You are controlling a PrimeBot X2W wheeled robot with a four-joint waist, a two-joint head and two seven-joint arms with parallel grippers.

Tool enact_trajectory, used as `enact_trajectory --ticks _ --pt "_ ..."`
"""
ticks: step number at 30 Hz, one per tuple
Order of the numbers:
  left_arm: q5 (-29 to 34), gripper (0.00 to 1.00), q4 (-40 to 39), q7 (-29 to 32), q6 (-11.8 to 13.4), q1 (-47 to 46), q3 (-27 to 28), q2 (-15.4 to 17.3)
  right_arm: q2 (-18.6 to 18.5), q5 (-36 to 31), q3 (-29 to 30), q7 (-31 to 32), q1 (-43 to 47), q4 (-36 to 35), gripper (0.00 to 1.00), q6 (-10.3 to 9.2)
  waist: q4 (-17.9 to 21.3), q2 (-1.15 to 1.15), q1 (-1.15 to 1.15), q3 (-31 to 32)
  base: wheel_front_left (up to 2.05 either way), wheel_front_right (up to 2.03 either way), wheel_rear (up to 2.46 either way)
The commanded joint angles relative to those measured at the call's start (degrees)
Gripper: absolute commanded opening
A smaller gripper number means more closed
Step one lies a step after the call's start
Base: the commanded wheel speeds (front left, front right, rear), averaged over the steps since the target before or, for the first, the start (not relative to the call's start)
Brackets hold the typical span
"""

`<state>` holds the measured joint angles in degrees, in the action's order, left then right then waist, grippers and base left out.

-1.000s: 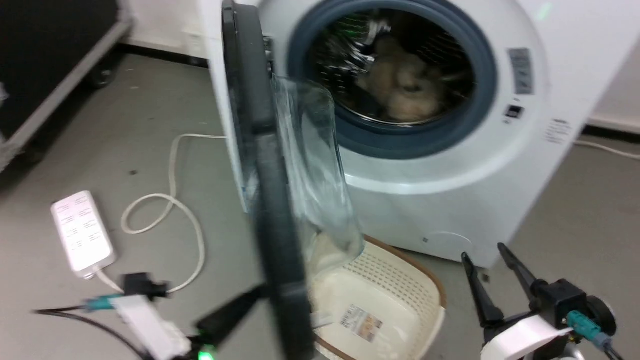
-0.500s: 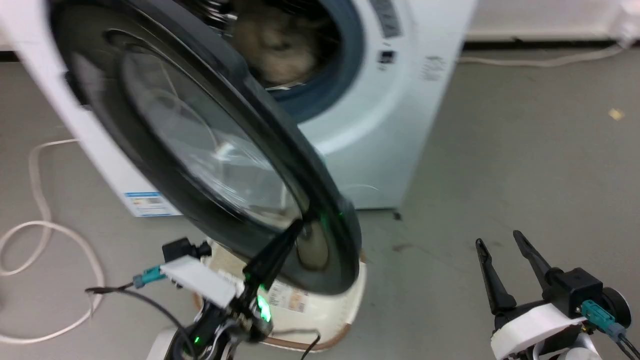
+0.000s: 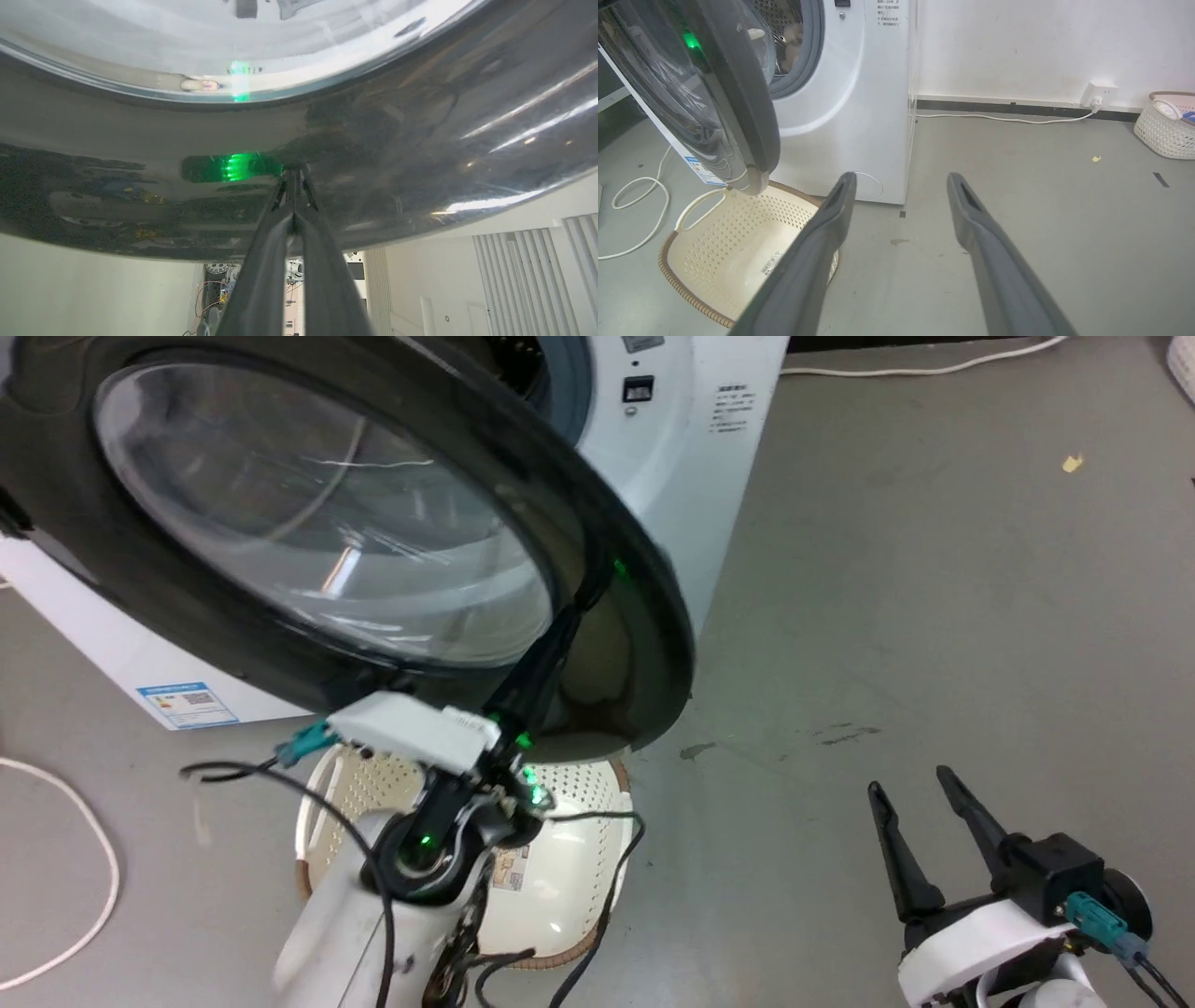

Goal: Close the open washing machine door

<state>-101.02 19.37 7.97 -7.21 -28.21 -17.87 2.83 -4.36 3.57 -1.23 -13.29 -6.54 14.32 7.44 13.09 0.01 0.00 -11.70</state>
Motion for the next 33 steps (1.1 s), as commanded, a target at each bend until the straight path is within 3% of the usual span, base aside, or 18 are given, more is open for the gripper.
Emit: enact_trajectory --ticks 1,4,11,12,13,14,18,22,24,26,29,33 --pt "-0.3 0.0 0.3 -0.4 -0.2 -0.8 -0.5 0.1 0.3 0.2 -0.2 -0.4 -0.9 0.2 1.0 0.05 -0.3 -0.01 0.0 0.1 0.0 0.0 0.0" --pt "-0.9 0.0 1.2 -1.9 -0.3 -1.7 -1.4 0.1 0.3 0.4 -0.7 -0.5 -1.0 0.7 1.0 0.05 -1.3 -0.01 0.0 0.6 0.0 0.0 0.0" --pt "2.9 0.0 -4.1 -1.7 -0.3 9.3 1.8 3.4 -0.3 0.2 -0.8 -0.7 1.1 1.4 1.0 0.05 -6.0 -0.01 0.0 6.7 0.0 0.0 0.0" --pt "3.9 0.24 -5.5 -1.9 -0.3 11.4 2.1 4.3 -0.3 0.1 -0.7 -0.7 1.7 1.4 1.0 0.05 -6.6 -0.01 0.0 7.8 0.0 0.0 0.0" --pt "5.1 0.71 -6.9 -2.3 -0.3 13.3 2.4 5.1 -0.3 0.2 -0.4 -0.6 2.2 1.2 1.0 0.05 -7.4 -0.01 0.0 8.8 0.0 0.0 0.0" --pt "6.9 1.0 -8.5 -3.1 -0.3 15.1 2.6 6.3 -0.3 0.2 -0.3 -0.5 2.7 1.0 1.0 0.05 -8.1 -0.01 0.0 9.6 0.0 0.0 0.0" --pt "21.5 1.0 -13.7 -12.2 -0.3 20.0 1.3 12.3 -0.3 0.2 -0.4 -0.4 4.3 -0.6 1.0 0.05 -11.4 -0.01 0.0 11.7 0.0 0.0 0.0" --pt "38.9 1.0 -13.6 -21.9 -0.3 22.5 -0.7 17.1 -0.1 0.3 -1.4 -0.3 5.3 -2.5 1.0 0.05 -13.9 -0.01 0.0 12.9 0.0 0.0 0.0" --pt "49.0 1.0 -12.8 -22.8 1.4 23.1 -0.3 18.2 -0.2 0.4 -1.8 -0.3 5.7 -3.3 1.0 0.05 -14.8 -0.01 0.0 13.3 0.0 0.0 0.0" --pt "63.0 1.0 -13.6 -22.9 4.2 23.5 -0.3 20.1 -0.3 0.6 -2.3 -0.4 6.0 -4.0 1.0 0.05 -15.4 -0.01 0.0 13.4 0.0 0.0 0.0" --pt "74.5 1.0 -16.1 -22.9 7.9 26.1 0.5 18.3 -0.5 0.9 -3.3 -0.3 6.3 -4.7 1.0 0.05 -15.8 -0.01 0.0 13.7 0.0 0.0 0.0" --pt "80.4 1.0 -17.7 -23.0 7.8 30.3 1.9 15.8 -1.0 1.3 -5.3 -0.4 7.0 -5.5 1.0 0.05 -16.5 -0.01 0.0 13.9 0.0 0.0 0.0"
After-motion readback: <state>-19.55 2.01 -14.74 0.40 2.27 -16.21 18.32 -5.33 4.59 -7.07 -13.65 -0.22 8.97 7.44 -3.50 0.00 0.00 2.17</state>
